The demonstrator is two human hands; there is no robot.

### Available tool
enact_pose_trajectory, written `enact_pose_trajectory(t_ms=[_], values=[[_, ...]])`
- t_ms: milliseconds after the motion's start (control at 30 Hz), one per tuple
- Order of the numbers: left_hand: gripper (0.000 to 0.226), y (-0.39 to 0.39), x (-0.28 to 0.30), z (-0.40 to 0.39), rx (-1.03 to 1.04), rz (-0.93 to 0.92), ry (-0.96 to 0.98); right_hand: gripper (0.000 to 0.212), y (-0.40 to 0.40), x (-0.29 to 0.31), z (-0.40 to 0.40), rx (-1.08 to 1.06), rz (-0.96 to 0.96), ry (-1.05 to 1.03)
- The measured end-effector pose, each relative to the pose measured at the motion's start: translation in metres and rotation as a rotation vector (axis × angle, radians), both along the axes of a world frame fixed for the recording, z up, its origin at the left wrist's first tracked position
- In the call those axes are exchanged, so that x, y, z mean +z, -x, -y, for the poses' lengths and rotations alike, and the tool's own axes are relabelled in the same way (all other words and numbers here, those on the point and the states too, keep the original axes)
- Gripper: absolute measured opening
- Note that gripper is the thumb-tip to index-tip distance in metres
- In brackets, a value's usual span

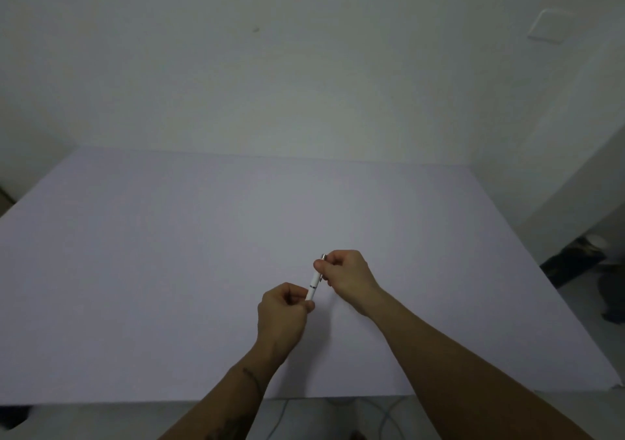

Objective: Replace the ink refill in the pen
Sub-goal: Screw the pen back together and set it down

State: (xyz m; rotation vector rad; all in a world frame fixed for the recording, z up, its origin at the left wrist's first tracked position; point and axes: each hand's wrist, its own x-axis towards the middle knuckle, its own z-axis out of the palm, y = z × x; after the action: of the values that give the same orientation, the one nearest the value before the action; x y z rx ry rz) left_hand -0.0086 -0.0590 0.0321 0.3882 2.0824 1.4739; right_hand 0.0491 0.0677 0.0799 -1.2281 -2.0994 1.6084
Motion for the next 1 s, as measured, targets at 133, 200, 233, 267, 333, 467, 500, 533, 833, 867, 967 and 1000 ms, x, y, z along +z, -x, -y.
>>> enact_pose_trajectory(t_ms=[133, 200, 233, 267, 333, 467, 500, 533, 833, 867, 967, 1000], values=[[0.011, -0.004, 0.000, -0.002, 0.035, -0.008, -0.006, 0.024, 0.007, 0.004, 0.004, 0.025, 0.001, -0.024], [0.011, -0.003, -0.001, 0.000, 0.032, -0.032, 0.009, 0.023, 0.009, 0.003, 0.006, 0.043, 0.016, -0.019], [0.012, 0.000, -0.002, 0.001, 0.028, -0.039, 0.016, 0.022, 0.010, 0.003, 0.006, 0.047, 0.021, -0.012], [0.013, 0.003, -0.001, 0.002, 0.023, -0.040, 0.021, 0.021, 0.010, 0.003, 0.006, 0.050, 0.021, 0.000], [0.013, 0.009, 0.002, 0.002, 0.004, -0.030, 0.017, 0.013, 0.010, 0.004, 0.004, 0.046, 0.002, 0.048], [0.012, 0.009, 0.006, 0.000, -0.043, 0.000, -0.021, 0.012, 0.009, 0.005, 0.002, -0.036, -0.066, 0.187], [0.011, 0.007, 0.006, -0.001, -0.063, 0.009, -0.024, 0.013, 0.007, 0.004, 0.000, -0.051, -0.067, 0.187], [0.010, 0.005, 0.005, 0.000, -0.092, 0.016, -0.021, 0.014, 0.005, 0.004, -0.001, -0.061, -0.067, 0.177], [0.008, -0.009, 0.002, -0.003, -0.173, -0.046, -0.008, 0.005, -0.012, 0.000, -0.012, -0.142, -0.060, 0.181], [0.009, -0.009, 0.003, -0.005, -0.171, -0.048, -0.012, 0.004, -0.014, -0.001, -0.011, -0.137, -0.052, 0.175], [0.011, -0.011, 0.004, -0.010, -0.165, -0.052, -0.019, 0.002, -0.019, -0.002, -0.010, -0.156, -0.053, 0.156], [0.012, -0.012, 0.004, -0.012, -0.161, -0.055, -0.018, 0.002, -0.021, -0.002, -0.010, -0.160, -0.055, 0.162]])
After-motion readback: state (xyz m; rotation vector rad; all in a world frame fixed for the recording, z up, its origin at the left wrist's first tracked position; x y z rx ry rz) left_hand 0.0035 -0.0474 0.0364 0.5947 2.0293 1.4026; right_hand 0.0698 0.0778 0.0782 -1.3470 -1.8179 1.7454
